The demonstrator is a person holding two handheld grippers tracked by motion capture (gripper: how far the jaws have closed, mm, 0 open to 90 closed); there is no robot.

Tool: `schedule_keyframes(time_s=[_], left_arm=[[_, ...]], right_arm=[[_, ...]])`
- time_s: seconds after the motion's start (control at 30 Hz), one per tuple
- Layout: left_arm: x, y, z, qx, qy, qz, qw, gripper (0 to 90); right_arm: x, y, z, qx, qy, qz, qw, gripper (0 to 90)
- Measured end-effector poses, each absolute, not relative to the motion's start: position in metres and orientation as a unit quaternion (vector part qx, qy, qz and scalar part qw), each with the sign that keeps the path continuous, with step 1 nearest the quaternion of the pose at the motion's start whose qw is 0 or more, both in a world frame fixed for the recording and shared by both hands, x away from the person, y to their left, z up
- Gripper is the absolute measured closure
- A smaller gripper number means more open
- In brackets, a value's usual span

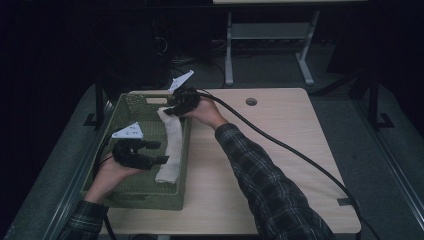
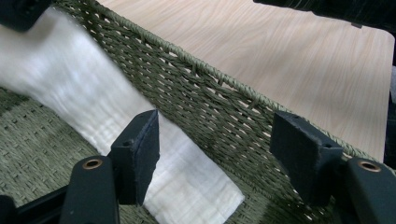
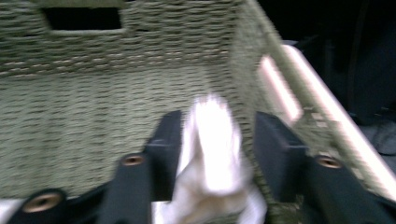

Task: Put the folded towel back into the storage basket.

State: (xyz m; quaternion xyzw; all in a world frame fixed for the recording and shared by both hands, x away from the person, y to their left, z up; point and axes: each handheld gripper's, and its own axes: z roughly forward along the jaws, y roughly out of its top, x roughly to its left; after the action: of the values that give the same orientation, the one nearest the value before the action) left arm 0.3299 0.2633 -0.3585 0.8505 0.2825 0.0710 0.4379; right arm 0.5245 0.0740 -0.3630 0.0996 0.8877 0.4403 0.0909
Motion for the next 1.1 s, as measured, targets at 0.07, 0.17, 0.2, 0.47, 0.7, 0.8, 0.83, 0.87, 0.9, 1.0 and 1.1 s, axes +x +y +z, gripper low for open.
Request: schedule_keyframes(time_s=[0.07,0.17,0.2,0.47,0.7,0.8,0.83,0.87,0.9,1.0,1.1], left_arm=[[0.331,0.263,-0.358,0.849,0.286,0.072,0.438,31.7],[0.332,0.261,-0.356,0.846,0.289,0.072,0.442,30.0],[0.333,0.26,-0.354,0.846,0.289,0.072,0.442,29.0],[0.334,0.242,-0.342,0.845,0.297,0.077,0.437,24.6],[0.334,0.213,-0.332,0.847,0.302,0.09,0.427,20.5],[0.334,0.2,-0.33,0.847,0.304,0.092,0.427,18.1],[0.333,0.196,-0.33,0.847,0.305,0.092,0.426,17.7],[0.333,0.192,-0.33,0.847,0.305,0.093,0.425,17.5],[0.333,0.186,-0.329,0.848,0.305,0.095,0.423,17.1],[0.332,0.172,-0.328,0.846,0.307,0.097,0.424,16.8],[0.331,0.158,-0.328,0.847,0.304,0.098,0.425,16.4]], right_arm=[[0.527,0.071,-0.36,0.109,0.885,0.442,0.092,46.2],[0.529,0.062,-0.353,0.117,0.884,0.444,0.088,40.9],[0.528,0.06,-0.351,0.12,0.883,0.445,0.083,38.9],[0.519,0.037,-0.338,0.119,0.881,0.452,0.074,33.2],[0.512,0.01,-0.334,0.116,0.887,0.442,0.067,29.7],[0.509,-0.004,-0.334,0.119,0.89,0.436,0.067,28.3],[0.509,-0.007,-0.334,0.117,0.891,0.434,0.07,28.2],[0.508,-0.011,-0.334,0.119,0.891,0.433,0.07,27.9],[0.507,-0.016,-0.333,0.12,0.892,0.431,0.071,27.3],[0.506,-0.034,-0.331,0.126,0.89,0.432,0.071,26.8],[0.504,-0.051,-0.329,0.134,0.89,0.431,0.071,25.3]])
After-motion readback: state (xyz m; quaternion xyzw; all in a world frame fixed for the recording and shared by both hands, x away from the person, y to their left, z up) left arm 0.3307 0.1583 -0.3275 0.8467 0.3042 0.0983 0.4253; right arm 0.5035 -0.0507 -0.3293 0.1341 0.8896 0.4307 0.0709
